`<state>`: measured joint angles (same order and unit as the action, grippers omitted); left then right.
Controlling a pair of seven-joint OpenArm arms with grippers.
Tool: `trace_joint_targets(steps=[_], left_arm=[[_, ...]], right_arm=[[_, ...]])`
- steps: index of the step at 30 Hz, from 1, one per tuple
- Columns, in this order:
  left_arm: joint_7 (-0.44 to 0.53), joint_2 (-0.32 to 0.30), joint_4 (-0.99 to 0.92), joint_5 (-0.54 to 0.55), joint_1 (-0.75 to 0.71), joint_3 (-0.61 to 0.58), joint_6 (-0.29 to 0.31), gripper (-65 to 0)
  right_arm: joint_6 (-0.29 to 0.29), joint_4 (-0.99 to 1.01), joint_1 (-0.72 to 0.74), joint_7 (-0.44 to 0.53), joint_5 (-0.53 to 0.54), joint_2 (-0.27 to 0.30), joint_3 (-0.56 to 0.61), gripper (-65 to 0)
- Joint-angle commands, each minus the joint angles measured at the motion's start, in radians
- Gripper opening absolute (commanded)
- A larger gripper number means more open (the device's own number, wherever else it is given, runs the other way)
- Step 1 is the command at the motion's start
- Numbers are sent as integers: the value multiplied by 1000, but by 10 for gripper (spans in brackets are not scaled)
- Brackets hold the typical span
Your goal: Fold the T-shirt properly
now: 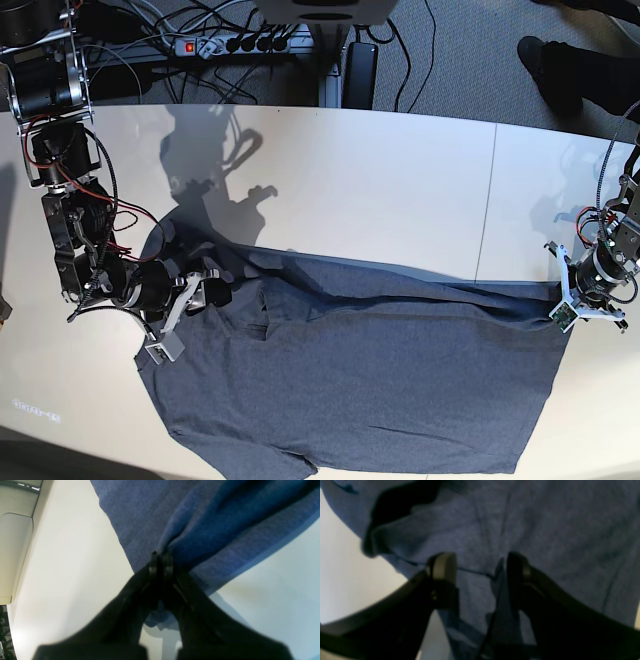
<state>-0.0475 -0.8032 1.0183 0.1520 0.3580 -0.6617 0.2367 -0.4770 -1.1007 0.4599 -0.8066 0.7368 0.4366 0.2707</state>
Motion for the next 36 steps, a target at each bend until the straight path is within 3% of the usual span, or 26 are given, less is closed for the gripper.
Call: trace_joint_targets(steps=[1, 6, 17, 19, 23, 36], left_arm=[[21, -22, 7, 5, 24, 11, 3, -650], [21, -22, 7, 5, 24, 11, 3, -650], [21, -22, 7, 5, 24, 11, 3, -650], [21, -22, 7, 5, 24, 11, 3, -650], [21, -22, 7, 5, 24, 11, 3, -650], [20, -23, 7, 5, 24, 11, 3, -650]], right_arm=[[-100, -18, 27, 9, 13, 11, -5, -325], [-100, -18, 27, 11, 10, 2, 29, -325], [-99, -11, 27, 74, -121, -38, 95, -332], [-99, -5, 27, 84, -145, -38, 95, -404], [-99, -5, 27, 111, -175, -38, 95, -642], [-99, -6, 174, 104, -199, -33, 95, -650]])
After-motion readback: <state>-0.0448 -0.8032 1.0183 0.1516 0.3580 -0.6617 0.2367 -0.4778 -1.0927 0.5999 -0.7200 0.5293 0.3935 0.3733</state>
